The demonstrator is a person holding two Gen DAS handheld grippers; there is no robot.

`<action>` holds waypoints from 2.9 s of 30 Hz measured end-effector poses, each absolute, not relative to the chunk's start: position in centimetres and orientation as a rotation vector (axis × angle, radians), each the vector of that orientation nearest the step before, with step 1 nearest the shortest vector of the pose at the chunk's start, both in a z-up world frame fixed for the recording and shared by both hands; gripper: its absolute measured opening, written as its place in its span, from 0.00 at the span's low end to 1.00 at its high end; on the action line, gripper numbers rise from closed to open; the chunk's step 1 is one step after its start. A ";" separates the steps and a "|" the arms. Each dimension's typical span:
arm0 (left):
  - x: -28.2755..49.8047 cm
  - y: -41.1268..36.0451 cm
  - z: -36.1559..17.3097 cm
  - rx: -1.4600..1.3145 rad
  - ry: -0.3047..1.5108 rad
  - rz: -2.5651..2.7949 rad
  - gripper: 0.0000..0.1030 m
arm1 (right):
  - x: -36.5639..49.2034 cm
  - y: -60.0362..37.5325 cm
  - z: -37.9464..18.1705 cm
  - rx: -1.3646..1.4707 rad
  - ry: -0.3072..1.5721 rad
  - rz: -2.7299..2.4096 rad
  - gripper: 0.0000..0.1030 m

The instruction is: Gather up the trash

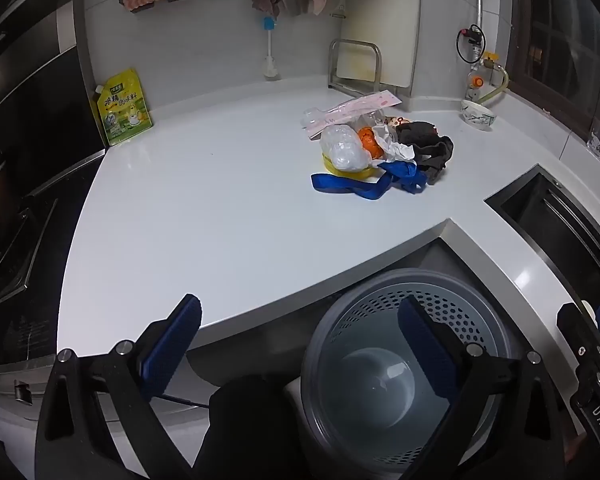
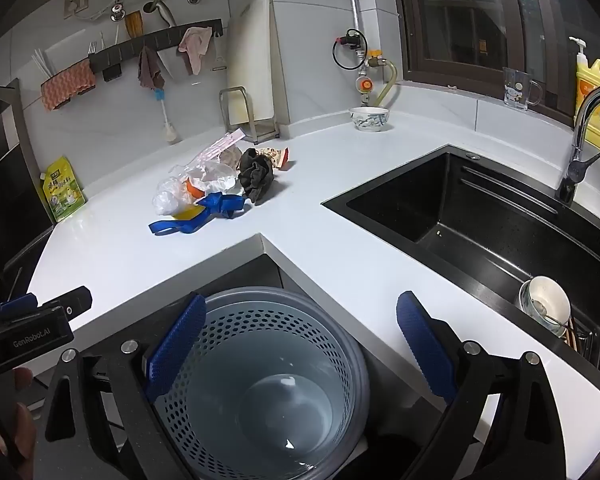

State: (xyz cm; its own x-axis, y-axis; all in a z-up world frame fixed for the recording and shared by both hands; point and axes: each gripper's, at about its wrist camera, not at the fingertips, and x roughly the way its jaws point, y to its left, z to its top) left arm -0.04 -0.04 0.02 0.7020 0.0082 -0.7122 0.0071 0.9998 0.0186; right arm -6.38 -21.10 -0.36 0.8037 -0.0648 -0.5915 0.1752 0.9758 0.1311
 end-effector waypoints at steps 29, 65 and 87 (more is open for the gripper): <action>-0.3 0.0 0.1 0.021 0.784 0.001 0.94 | -6.7 -21.2 0.2 0.178 0.611 -0.129 0.89; -0.3 -0.4 0.6 0.021 0.778 0.006 0.94 | -6.9 -21.4 0.5 0.187 0.602 -0.131 0.89; -0.4 -0.7 0.3 0.026 0.778 0.005 0.94 | -6.8 -21.2 0.3 0.185 0.604 -0.129 0.89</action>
State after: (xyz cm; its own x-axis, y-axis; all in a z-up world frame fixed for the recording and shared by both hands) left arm -0.38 -0.70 0.29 0.7123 0.0141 -0.7017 0.0050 0.9997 0.0252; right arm -6.82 -21.23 0.35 0.8160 -0.0662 -0.5743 0.1740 0.9755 0.1348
